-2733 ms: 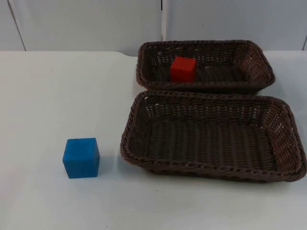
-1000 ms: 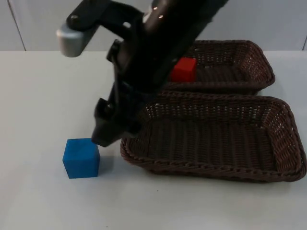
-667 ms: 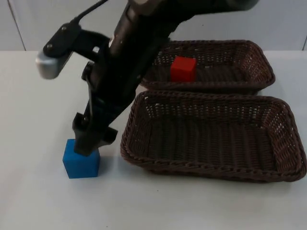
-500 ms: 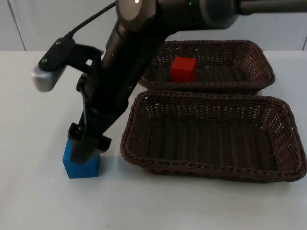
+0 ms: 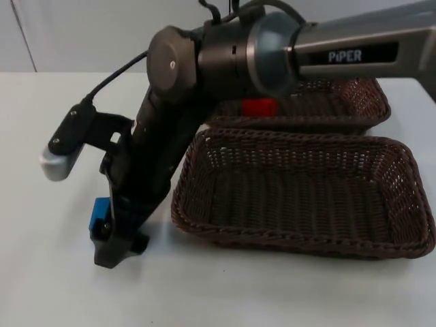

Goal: Pick up one cube with the left hand and place it into the upper basket. Pick up one cube with the right hand and place it into the lower basket.

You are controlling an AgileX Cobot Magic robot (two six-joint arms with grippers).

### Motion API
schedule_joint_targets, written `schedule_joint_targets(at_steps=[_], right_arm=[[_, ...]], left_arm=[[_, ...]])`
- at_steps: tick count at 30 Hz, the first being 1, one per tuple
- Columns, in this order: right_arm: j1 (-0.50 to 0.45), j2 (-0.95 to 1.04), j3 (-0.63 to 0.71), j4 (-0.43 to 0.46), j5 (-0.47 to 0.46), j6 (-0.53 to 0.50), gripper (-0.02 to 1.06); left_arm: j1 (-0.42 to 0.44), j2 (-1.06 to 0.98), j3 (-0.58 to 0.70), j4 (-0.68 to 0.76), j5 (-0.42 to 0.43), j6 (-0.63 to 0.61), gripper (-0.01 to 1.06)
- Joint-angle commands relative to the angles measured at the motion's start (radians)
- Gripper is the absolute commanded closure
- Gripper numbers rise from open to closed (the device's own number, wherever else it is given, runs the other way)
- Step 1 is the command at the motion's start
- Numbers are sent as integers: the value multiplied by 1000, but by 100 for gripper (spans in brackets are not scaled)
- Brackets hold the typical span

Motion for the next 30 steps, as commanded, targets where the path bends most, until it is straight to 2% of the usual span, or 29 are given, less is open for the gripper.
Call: schedule_joint_targets(at_steps=[1,6,9,10,11,15,16,19,20,27,30], right_arm=[[6,4,-10,3,-18,-6,-1],[6,27,-10,4,-33,-6,2],[6,27,-10,4,-55,-6,15],[6,27,-10,1,-68,-6,23],[6,27,-10,1,-68,-6,23],[6,21,-10,-70,-85,11,67],[6,21,-10,-70,-85,11,67],[6,-11,-10,-106,-71,35,99],[6,-28,-10,-106,-58,38,104],[6,-147,-10,-106,20,89,104],[6,-230,-10,-132,82,154,104]], left_arm=[[-1,-4,3,7,-9,-8,22],[-1,-4,3,12,-9,-8,22],[-1,-4,3,12,-9,-8,22],[-1,-4,3,12,-9,-8,22],[-1,-4,3,12,-9,-8,22],[-1,-4,3,14,-9,-8,22],[-1,-4,3,14,-9,-8,22],[-1,-4,3,14,-9,-8,22],[-1,-4,3,14,-9,-8,22],[-1,-4,3,14,-9,-8,22],[-1,-4,3,14,-9,-8,22]])
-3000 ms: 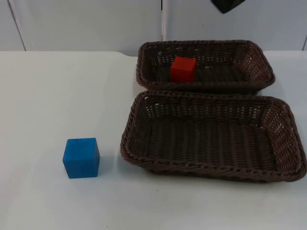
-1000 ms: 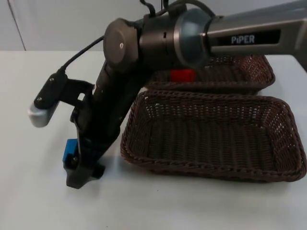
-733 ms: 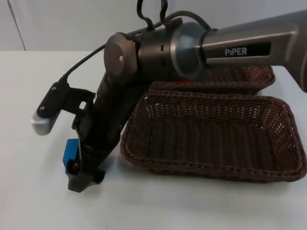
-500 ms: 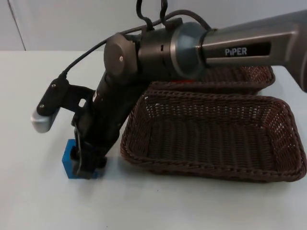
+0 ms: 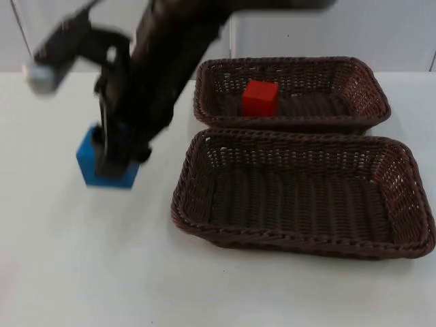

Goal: Pick up one cube with the left hand and place it into the upper basket. Pick up one cube with the right hand and place it into the lower basket.

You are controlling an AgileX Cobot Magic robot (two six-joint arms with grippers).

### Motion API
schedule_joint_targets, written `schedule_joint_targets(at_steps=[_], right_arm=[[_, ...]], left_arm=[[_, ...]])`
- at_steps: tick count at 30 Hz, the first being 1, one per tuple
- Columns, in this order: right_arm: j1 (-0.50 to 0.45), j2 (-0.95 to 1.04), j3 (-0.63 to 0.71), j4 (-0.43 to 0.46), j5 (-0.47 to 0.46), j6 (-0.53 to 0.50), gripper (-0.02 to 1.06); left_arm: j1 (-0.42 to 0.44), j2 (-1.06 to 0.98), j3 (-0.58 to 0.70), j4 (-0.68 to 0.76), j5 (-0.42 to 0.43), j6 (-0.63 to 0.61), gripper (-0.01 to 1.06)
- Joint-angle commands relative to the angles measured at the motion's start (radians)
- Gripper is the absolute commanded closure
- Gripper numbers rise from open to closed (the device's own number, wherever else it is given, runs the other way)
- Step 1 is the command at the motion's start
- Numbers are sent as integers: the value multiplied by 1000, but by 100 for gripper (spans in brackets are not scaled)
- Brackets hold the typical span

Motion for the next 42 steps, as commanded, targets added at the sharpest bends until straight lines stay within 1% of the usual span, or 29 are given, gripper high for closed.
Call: schedule_joint_targets(at_steps=[1,2,4,6,7,12,18,20,26,28,29,31,33,37,40,42], right_arm=[[6,-57,-10,-24,37,48,105],[6,-83,-10,-29,62,67,105],[4,-108,-10,-29,80,77,105],[4,-160,-10,-29,129,96,105],[4,-160,-10,-29,129,96,105],[4,-228,-10,-29,185,131,105],[4,-252,-10,-32,216,156,105],[0,-254,-10,-51,231,181,105],[-53,-254,-10,-44,243,243,105],[-95,-254,-10,-1,268,257,105],[-95,-254,-10,-1,268,257,105],[-136,-254,-10,52,293,257,105],[-163,-254,-10,72,299,257,105],[-191,-256,-10,75,308,257,105],[-195,-256,-10,70,321,260,105],[-196,-256,-10,20,327,285,105]], left_arm=[[-1,-4,3,2,-9,-8,22],[-1,-4,3,2,-9,-8,22],[-1,-4,3,2,-9,-8,22],[-1,-4,3,2,-9,-8,22],[-1,-4,3,2,-9,-8,22],[-1,-4,3,2,-9,-8,22],[-1,-4,3,2,-7,-8,22],[-1,-4,3,2,-7,-8,22],[-1,-4,3,2,-7,-8,22],[-1,-4,3,2,-7,-8,22],[-1,-4,3,2,-7,-8,22],[-1,-4,3,2,-7,-8,22],[-1,-4,3,2,-7,-8,22],[-1,-4,3,2,-7,-8,22],[-1,-4,3,2,-7,-8,22],[-1,-4,3,2,-7,-8,22]])
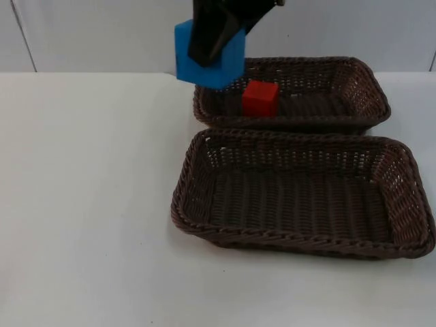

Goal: Pick up one cube with the left hand and place it into the upper basket. Pick up one cube with the right hand and place it into the lower basket.

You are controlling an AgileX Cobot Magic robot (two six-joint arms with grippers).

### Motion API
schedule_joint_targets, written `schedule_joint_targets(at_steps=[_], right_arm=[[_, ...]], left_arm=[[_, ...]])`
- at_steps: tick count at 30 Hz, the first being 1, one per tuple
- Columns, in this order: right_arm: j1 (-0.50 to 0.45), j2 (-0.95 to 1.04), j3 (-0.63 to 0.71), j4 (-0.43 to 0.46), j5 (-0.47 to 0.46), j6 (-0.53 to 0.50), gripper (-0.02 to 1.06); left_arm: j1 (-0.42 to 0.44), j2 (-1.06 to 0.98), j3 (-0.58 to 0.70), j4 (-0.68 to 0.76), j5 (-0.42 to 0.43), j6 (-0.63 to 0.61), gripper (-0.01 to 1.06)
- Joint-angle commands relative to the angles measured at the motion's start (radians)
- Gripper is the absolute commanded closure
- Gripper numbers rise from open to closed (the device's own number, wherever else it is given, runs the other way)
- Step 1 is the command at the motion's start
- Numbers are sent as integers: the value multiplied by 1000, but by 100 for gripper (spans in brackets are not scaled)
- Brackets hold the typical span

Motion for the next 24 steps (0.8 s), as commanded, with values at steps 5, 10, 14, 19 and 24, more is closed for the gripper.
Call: schedule_joint_targets(at_steps=[5,10,14,19,24], right_arm=[[-11,-17,-8,-52,7,30,105],[-24,-17,-8,-59,7,24,105],[-44,-43,74,-73,1,24,105],[-48,-110,239,-73,-124,12,105],[-53,-195,495,-89,-348,-11,105]], left_arm=[[-1,-4,3,2,-7,-8,22],[-1,-4,3,2,-7,-8,22],[-1,-6,3,2,-5,-8,22],[-1,-6,3,2,-5,-8,22],[-1,-15,3,2,-5,-8,22]])
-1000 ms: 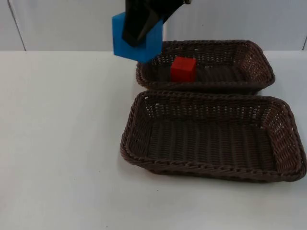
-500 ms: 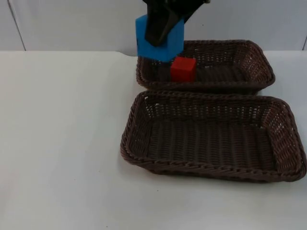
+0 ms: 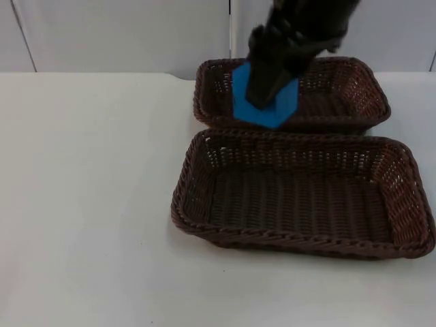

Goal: Pick up one cube with the left hand and place it into the upper basket. Pick up one cube with the right hand and place it into the lower basket.

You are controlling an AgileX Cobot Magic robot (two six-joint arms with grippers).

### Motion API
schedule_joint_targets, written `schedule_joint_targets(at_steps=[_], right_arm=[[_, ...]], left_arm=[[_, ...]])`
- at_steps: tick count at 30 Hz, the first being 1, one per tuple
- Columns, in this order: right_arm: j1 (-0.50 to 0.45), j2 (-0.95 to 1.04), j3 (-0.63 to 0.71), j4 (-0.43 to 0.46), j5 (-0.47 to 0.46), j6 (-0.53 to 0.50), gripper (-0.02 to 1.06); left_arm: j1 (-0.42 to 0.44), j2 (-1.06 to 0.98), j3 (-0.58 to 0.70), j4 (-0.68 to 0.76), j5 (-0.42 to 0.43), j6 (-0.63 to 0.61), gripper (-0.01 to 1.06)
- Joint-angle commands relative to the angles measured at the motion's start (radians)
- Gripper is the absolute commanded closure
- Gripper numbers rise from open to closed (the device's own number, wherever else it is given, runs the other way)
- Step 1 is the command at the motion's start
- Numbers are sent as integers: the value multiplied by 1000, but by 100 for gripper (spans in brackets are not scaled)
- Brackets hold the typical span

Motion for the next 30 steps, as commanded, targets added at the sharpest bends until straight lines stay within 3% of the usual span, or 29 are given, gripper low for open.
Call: schedule_joint_targets(at_steps=[1,11,18,30], right_arm=[[-8,-33,62,-10,-83,-14,105],[-121,-34,263,-9,-283,-9,105],[-118,-30,301,-11,-338,-9,105],[-118,70,303,65,-414,-9,105]], left_arm=[[-1,-6,3,2,-5,-8,22],[-1,-5,3,4,-7,-8,22],[-1,-5,3,7,-10,-8,22],[-1,-5,3,7,-10,-8,22]])
